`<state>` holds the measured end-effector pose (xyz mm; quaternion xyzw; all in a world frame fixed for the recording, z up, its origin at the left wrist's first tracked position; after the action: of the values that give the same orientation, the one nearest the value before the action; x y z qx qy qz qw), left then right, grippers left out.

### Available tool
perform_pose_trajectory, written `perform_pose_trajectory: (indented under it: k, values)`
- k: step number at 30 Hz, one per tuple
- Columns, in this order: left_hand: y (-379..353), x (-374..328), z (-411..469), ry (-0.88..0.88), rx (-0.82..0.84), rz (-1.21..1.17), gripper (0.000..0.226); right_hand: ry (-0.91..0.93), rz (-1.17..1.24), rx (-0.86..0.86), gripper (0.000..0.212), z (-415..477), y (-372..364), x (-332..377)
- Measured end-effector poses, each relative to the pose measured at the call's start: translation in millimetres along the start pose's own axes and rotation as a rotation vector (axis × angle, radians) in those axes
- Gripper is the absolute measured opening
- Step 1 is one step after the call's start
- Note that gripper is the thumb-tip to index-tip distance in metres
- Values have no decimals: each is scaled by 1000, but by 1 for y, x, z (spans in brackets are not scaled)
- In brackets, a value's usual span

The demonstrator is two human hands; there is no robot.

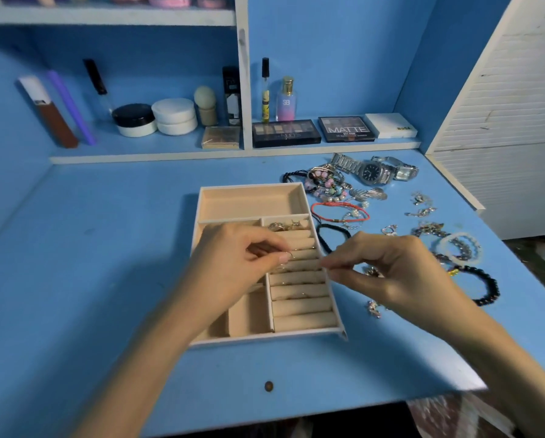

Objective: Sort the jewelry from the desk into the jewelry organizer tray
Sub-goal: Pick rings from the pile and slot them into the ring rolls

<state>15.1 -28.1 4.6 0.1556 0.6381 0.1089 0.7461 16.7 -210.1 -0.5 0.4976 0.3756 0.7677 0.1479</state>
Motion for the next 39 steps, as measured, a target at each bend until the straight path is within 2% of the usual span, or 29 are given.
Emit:
perform_pose_trajectory:
  k: [5,11,21,26,29,32,36,39]
  values:
    - [4,-1,-12,-21,-38,22,13,84,-134,13,14,-1,-4,7]
    - [5,0,-16,-71,-75,-1,15,192,-333,13,11,-5,-13,11]
    - [1,1,-16,-88,-57,5,12,317,-528,-29,15,-10,-22,21]
    - [-2,-3,-18,-113,-38,13,14,265,-414,-28,29,-9,-17,19]
    - [-8,-4,-22,-127,-4,31,13,114,-233,-150,33,-2,-5,8]
    - [-16,-6,-29,-176,31,100,10,7,-155,-274,32,5,-1,-2]
    - [-24,-6,-37,-257,40,181,3,-26,-100,-380,33,12,-3,-6]
    - [-27,-3,-41,-302,61,242,7,-20,-85,-413,34,14,-6,-7]
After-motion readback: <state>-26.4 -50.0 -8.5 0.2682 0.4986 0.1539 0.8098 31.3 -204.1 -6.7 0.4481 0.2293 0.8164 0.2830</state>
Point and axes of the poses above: each hand's wrist, its own z-axis towards the middle knuckle, its own y-axis out of the back of the hand, x = y × z, the point moved 5 cm from there along z, towards the middle knuckle, and after that the axes turned 14 degrees about -z, right-handed, at the moved point
